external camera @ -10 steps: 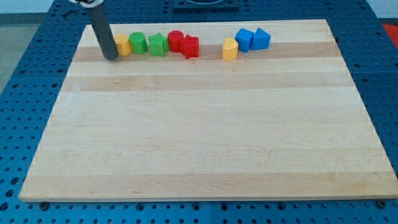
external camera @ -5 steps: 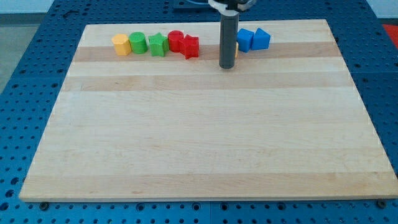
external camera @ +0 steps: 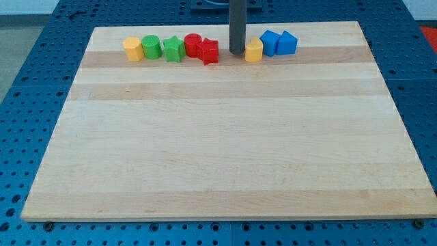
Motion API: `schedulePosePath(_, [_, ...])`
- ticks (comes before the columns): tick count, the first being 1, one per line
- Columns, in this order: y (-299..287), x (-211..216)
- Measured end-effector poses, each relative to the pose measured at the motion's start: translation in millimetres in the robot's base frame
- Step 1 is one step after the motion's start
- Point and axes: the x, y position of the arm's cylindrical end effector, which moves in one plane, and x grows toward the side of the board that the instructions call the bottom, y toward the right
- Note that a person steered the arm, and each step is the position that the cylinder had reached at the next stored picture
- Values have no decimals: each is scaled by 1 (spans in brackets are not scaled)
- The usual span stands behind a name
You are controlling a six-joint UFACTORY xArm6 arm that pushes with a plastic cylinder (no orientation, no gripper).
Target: Push yellow heart towards the yellow hexagon
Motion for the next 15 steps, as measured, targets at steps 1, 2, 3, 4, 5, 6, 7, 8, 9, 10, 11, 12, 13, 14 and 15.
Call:
schedulePosePath(1, [-11, -22])
schedulePosePath(2, [6, -39])
schedulePosePath(3, [35, -39])
schedulePosePath(4, [40, -26])
schedulePosePath(5, [40, -6])
schedulePosePath(6, [40, 17])
schedulePosePath(7, [40, 42])
schedulePosePath(8, [41, 57])
schedulePosePath(9, [59, 57])
schedulePosePath(10, [97, 57])
schedulePosePath(11, [123, 68])
schedulePosePath(12, [107, 75])
schedulePosePath(13, [52, 75])
schedulePosePath(14, [-4, 75])
schedulePosePath(15, [-19, 75])
